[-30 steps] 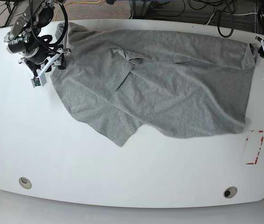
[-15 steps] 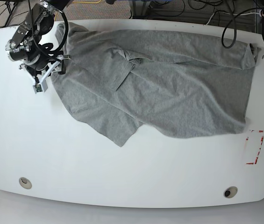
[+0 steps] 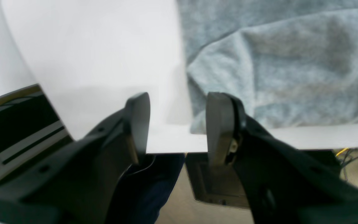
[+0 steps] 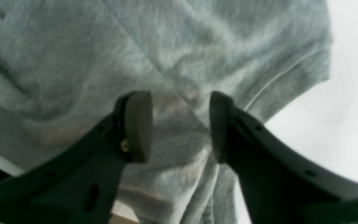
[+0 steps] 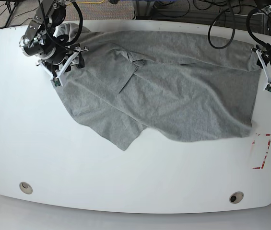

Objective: Layout the t-shirt on the table in an organized manner, then fold the t-shirt properly
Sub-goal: 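Regrasp the shirt edge with both grippers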

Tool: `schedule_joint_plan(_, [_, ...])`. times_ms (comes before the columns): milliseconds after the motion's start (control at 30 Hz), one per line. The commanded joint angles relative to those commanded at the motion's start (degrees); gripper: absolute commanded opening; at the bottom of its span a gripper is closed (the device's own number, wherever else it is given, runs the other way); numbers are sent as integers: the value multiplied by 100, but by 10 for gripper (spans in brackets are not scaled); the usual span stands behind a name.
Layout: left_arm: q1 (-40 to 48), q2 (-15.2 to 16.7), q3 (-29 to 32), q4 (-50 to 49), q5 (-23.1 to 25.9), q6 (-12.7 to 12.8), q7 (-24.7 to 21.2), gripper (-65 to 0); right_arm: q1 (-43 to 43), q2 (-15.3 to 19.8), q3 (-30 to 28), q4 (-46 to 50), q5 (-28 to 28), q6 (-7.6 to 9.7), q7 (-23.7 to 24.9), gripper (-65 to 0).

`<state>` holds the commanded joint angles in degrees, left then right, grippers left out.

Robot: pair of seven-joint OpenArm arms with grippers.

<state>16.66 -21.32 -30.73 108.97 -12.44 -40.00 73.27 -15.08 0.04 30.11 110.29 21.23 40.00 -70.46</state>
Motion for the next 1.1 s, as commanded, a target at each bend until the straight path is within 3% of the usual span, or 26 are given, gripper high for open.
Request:
schedule_joint_plan(200, [193, 9, 114, -255, 202, 0, -360, -394, -88, 44, 0, -264, -26, 0, 44, -485])
schedule_joint_plan(633, [-9, -105, 352, -1160, 193, 0, -387, -394, 26, 888, -369, -1582, -26, 0, 985, -485])
schedule_joint_plan(1000, [-132, -132, 457, -1125, 202, 0, -387, -394, 466, 1433, -369, -2154, -26, 0, 1046, -487])
schedule_joint_plan(1100, [-167, -378, 448, -1099, 185, 0, -378, -394, 519, 1468, -378, -2145, -26, 0, 1046, -487])
